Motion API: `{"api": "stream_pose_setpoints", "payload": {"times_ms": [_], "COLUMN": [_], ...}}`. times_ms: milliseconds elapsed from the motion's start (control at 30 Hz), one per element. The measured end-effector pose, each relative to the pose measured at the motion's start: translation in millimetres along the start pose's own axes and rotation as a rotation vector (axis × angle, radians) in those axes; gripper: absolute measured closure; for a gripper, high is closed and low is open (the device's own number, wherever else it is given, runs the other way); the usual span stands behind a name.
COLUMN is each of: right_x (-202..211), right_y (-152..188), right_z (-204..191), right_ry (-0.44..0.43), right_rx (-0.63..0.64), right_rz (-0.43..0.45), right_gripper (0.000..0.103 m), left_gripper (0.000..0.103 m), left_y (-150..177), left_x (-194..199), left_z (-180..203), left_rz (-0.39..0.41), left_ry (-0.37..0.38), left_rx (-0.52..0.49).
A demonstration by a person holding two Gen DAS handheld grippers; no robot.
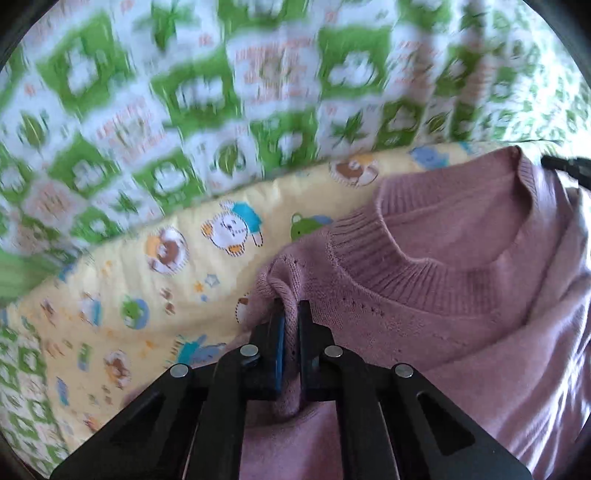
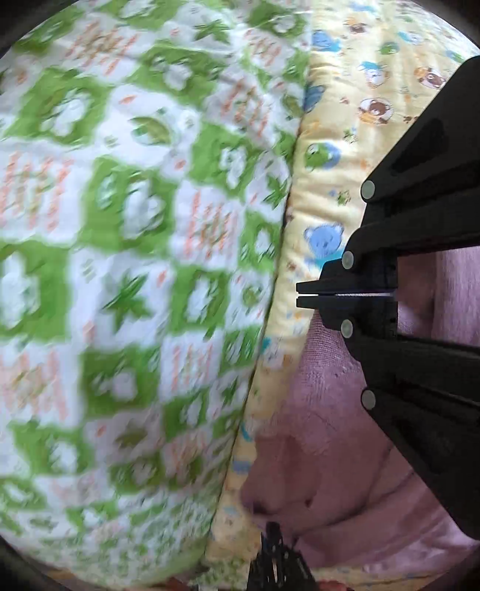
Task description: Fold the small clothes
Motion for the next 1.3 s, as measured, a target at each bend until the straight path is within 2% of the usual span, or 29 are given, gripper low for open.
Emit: {"api": "stream_pose_setpoints", "payload": {"times_ms": [100,233,300,367,400,433,467,500,567,633,800,967,1167,1300], "right_x": [-22.3,-22.1,-13.8,0.6,10.0,20.4,30.3,41.7,60.5,75.2,109.1,138.9,166.2,186.7], "right_y": [15.9,15.8,10.2,8.1,7.4,8.7,11.4,15.2,25.5,44.9,116.3,183.9,243.4,276.9], "right_z": [-1.2,-5.9,-10.6,-16.1,-16.0,-16.9,-18.3,-22.7,-31.8,-42.8,-83.5,-109.0,-126.8,-132.2], "right_ry": [0.042,0.035,0.015,-0.028,-0.037,-0.037,-0.046,-0.068,-0.11,-0.142,-0.207,-0.221,-0.201,-0.179], "right_rx": [0.028,0.016,-0.002,-0.031,-0.038,-0.045,-0.056,-0.074,-0.104,-0.133,-0.195,-0.253,-0.332,-0.372], "right_rz": [-0.067,-0.048,-0.019,0.005,0.016,0.028,0.043,0.068,0.102,0.097,0.062,0.009,-0.01,-0.012], "right_gripper": [0.103,0.101,0.1,0.098,0.092,0.079,0.07,0.056,0.054,0.054,0.054,0.054,0.052,0.05], "left_gripper": [0.098,0.088,0.079,0.053,0.05,0.049,0.049,0.048,0.039,0.037,0.036,0.036,0.034,0.032], "left_y": [-5.2,2.6,4.0,9.8,18.4,25.8,37.4,44.5,72.0,109.0,223.0,307.9,381.3,408.6], "left_x": [-1.2,14.1,19.7,31.2,38.0,45.4,54.3,60.8,79.5,97.8,123.7,134.5,156.7,171.6], "left_z": [0.2,-16.7,-31.8,-46.2,-57.6,-63.8,-71.1,-75.6,-84.7,-83.7,-72.7,-62.6,-63.2,-59.6], "left_rz": [-0.005,-0.015,-0.014,-0.011,-0.001,0.006,0.009,0.013,0.014,0.005,-0.08,-0.168,-0.199,-0.207], "left_ry": [-0.024,0.026,0.047,0.051,0.049,0.055,0.071,0.084,0.104,0.118,0.15,0.191,0.209,0.234], "left_rx": [0.03,0.132,0.177,0.229,0.251,0.271,0.297,0.313,0.358,0.392,0.444,0.505,0.552,0.545]}}
Point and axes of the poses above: each gripper's, at about its wrist camera, not at the fingertips, and x roughly against the way its jaws point, z to its right, y to its underside, the point moved 5 cm from there along -x, roughly the way its jaws point, and after that the axes turned 12 degrees about -y, right-handed, at the moved point
